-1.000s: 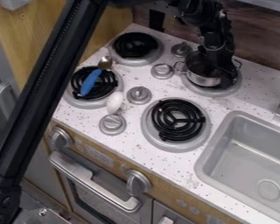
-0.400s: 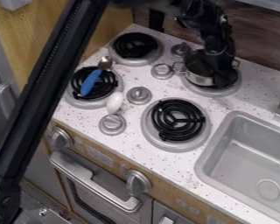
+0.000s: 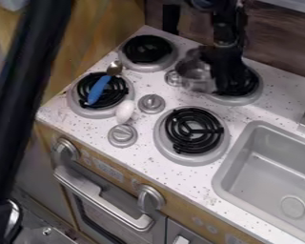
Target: Moved the silver pot to the lower right burner
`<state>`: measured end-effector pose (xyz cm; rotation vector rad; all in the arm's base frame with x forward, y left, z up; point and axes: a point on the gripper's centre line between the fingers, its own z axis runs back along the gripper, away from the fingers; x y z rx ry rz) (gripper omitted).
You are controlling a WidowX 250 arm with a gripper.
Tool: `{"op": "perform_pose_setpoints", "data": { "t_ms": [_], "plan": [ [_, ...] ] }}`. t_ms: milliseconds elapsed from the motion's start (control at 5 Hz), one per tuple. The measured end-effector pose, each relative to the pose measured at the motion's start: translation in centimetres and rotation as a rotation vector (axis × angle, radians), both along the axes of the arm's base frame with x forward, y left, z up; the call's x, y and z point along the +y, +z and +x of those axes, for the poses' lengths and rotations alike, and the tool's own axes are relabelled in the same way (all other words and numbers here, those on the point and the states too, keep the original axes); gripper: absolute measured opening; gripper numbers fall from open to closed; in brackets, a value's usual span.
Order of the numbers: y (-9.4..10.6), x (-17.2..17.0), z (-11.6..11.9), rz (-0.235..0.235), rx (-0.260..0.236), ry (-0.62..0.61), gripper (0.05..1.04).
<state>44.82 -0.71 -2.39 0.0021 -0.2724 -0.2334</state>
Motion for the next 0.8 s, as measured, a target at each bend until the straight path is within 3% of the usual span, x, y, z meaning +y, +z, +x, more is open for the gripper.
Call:
{"op": "perform_pose_setpoints", "data": {
  "t_ms": [200, 400, 600, 800],
  "plan": [
    [-1.3, 1.4, -4.3, 0.032, 0.073, 0.016, 0.071],
    [-2.7, 1.6, -7.8, 0.012, 0.109, 0.029, 0.071],
    [-2.9, 0.3, -9.5, -0.019, 0.114, -0.005, 0.071],
    [-2.9, -0.8, -9.4, -0.034, 0.105, -0.034, 0.071]
  ]
}}
